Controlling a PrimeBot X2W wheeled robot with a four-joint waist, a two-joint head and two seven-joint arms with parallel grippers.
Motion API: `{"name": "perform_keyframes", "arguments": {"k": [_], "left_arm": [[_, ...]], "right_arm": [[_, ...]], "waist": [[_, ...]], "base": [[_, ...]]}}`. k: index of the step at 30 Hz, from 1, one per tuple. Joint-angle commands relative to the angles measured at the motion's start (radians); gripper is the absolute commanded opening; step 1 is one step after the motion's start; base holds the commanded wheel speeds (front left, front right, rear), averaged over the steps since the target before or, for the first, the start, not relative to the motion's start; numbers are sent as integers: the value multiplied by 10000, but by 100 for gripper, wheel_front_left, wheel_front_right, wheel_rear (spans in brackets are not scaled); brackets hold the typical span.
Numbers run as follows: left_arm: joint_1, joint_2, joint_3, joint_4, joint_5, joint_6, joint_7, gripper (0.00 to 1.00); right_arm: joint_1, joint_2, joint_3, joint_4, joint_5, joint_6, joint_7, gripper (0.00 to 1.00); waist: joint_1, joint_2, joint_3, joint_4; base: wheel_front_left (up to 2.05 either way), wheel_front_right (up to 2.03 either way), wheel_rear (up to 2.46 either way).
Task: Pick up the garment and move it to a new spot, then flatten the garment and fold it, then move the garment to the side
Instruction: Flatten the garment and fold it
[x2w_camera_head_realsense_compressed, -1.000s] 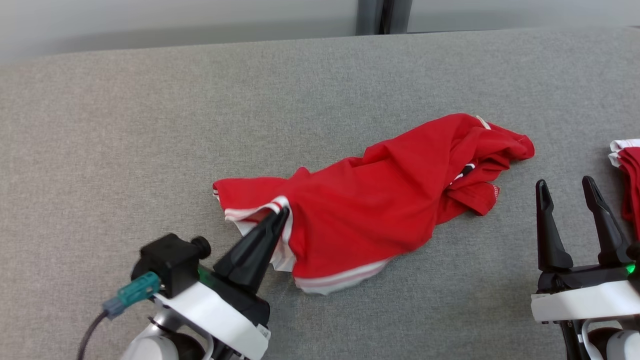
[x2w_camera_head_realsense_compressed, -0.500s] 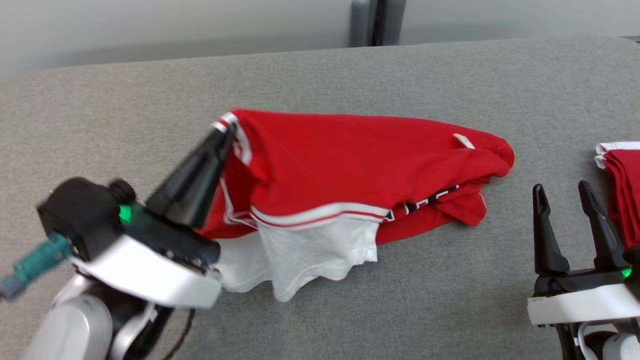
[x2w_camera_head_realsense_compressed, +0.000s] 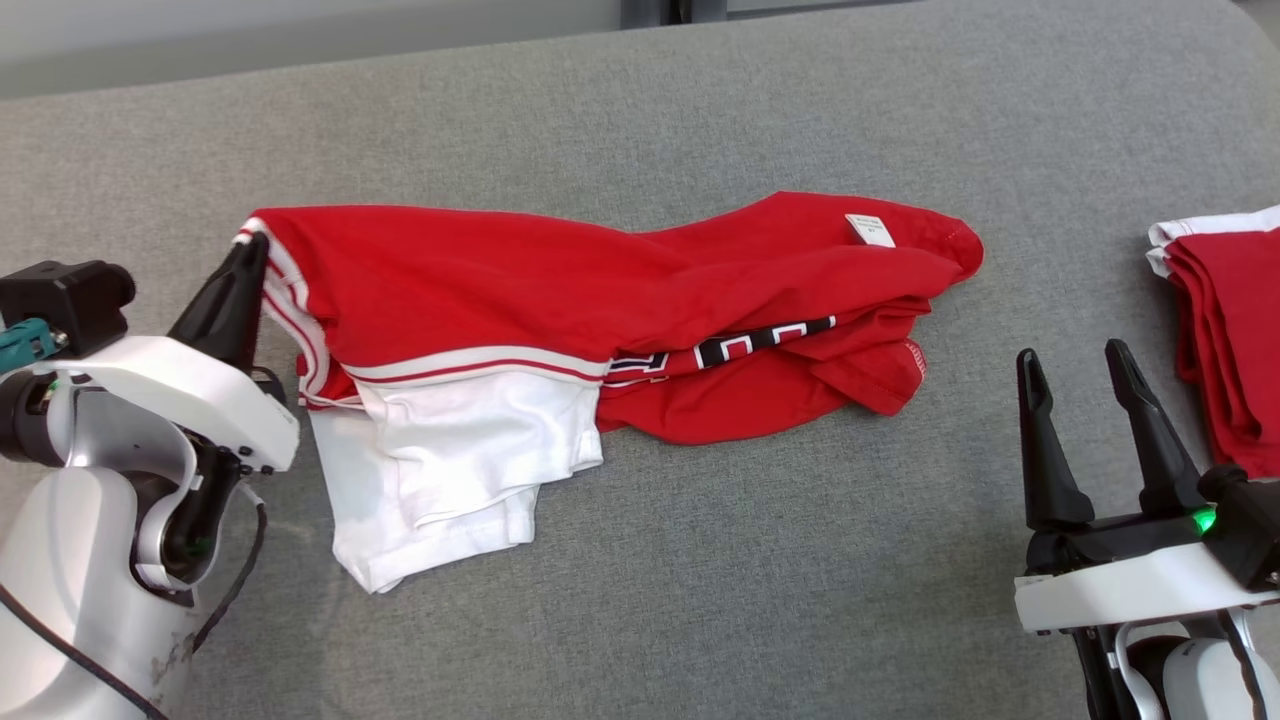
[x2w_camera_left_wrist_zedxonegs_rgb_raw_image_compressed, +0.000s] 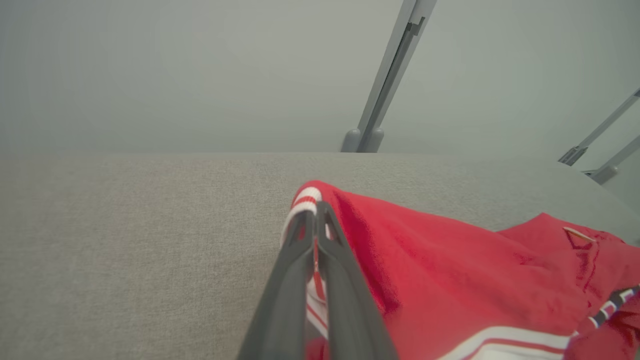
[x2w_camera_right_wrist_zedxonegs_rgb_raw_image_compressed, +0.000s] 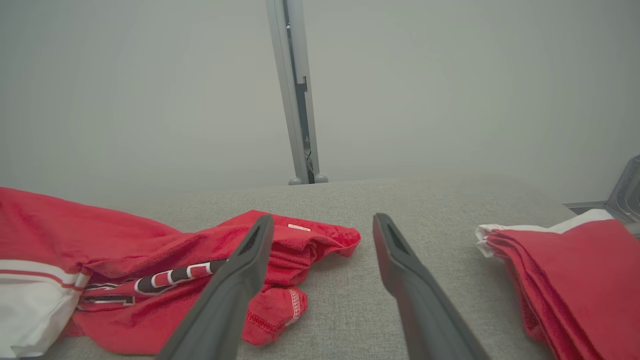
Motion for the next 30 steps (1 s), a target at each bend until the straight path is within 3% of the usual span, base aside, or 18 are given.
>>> {"name": "perform_keyframes", "arguments": {"k": [1, 2, 3, 4, 7, 10, 16, 30], "left_arm": [[-222, 57, 76, 253, 2, -26, -130, 0], [-338, -23, 116, 578, -60, -68, -320, 0], [-443, -68, 132, 925, -66, -90, -461, 26], [-528, -97, 149, 1190, -1, -77, -664, 98], [-669, -237, 211, 1788, 95, -39, -1339, 100], [-472, -485, 430, 2001, 298, 390, -2407, 100], [343, -801, 575, 1037, 703, 1010, -3762, 100], [3494, -1047, -17, -2828, 2190, 2201, -4157, 100]], "right_arm": [[-97, -1, -2, 46, 58, 1, -72, 100], [-129, -3, 26, 65, 74, 1, -78, 100], [-158, -9, 44, 88, 83, 1, -97, 100], [-176, -22, 41, 114, 77, 1, -121, 100], [-216, -45, -22, 158, 59, 1, -132, 100], [-207, -61, -110, 163, -20, 1, -102, 100], [-155, -121, -214, 90, -123, 1, -40, 100], [206, -233, -228, 91, -392, 1, 167, 100]], "waist": [[0, 0, 101, -61], [0, 0, 142, -77], [0, 0, 168, -84], [0, 0, 193, -78], [0, 0, 229, -33], [0, 0, 158, 97], [0, 0, -126, 333], [0, 0, -1023, 740]], "base": [[0, 0, 0], [0, 0, 0], [0, 0, 0], [0, 0, 0], [0, 0, 0], [0, 0, 0], [0, 0, 0], [0, 0, 0]]}}
